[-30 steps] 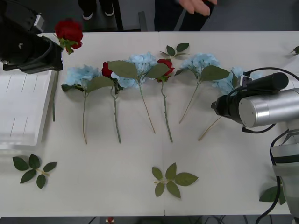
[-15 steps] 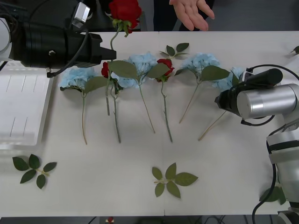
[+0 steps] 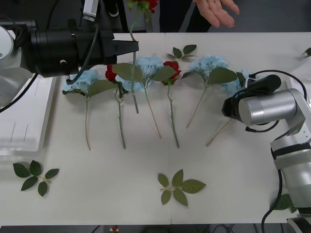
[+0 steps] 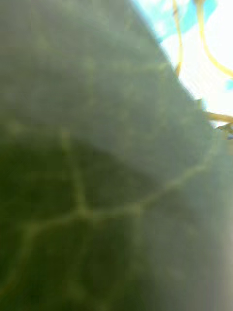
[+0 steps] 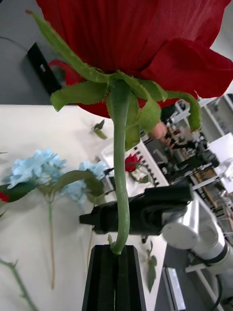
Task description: Place the red flowers into the right box and the blue flowers into the left box. If a person shows an open palm, hand one flower to the person first, then continue sorting.
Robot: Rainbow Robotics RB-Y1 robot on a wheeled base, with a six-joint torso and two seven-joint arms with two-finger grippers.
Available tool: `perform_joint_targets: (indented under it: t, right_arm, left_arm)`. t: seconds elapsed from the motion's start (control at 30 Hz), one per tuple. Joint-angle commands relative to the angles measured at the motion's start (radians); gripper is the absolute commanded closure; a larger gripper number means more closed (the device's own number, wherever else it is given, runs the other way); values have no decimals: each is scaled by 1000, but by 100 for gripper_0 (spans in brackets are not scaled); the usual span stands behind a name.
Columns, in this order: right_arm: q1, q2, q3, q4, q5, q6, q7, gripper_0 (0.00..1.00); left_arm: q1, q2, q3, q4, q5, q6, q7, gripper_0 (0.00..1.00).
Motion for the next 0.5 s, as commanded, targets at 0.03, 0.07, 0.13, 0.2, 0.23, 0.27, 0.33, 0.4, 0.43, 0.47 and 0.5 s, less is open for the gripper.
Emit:
perform_joint_targets:
  t: [0.03, 0.07, 0.13, 0.2, 0.23, 0.27, 0.33, 0.4, 0.43, 0.47, 0.5]
  right_arm:
    - [-17, -20, 6, -13, -1, 0, 32, 93]
    - [-17, -20, 6, -13, -1, 0, 34, 100]
    - [-17, -20, 6, -14, -4, 0, 37, 100]
    - [-17, -21, 6, -16, -9, 0, 40, 100]
    - [-17, -23, 6, -25, -12, 0, 43, 100]
    - [-17, -23, 6, -33, -15, 5, 44, 100]
    - [-18, -31, 2, -68, -38, 34, 48, 100]
    - [-15, -41, -5, -134, -67, 97, 52, 100]
    - [-15, -47, -16, -183, -85, 144, 57, 100]
    - [-14, -50, -27, -221, -101, 180, 60, 100]
    - [-12, -54, -44, -272, -122, 227, 64, 100]
  left_arm:
    - [2, -21, 8, -5, 67, -24, -186, 100]
    - [2, -24, 6, 1, 81, -24, -204, 99]
    - [2, -34, 6, 19, 108, -21, -249, 99]
    - [3, -40, 6, 39, 135, -9, -273, 99]
    - [3, -44, 6, 51, 145, -4, -291, 100]
    - [3, -44, 6, 58, 153, -4, -301, 99]
    - [3, -44, 6, 67, 162, -1, -325, 99]
    - [3, -44, 6, 67, 164, 0, -325, 99]
    - [3, -44, 6, 68, 165, 0, -324, 100]
    - [3, -44, 6, 68, 167, 0, -324, 100]
    - [3, -44, 6, 68, 168, 0, -322, 100]
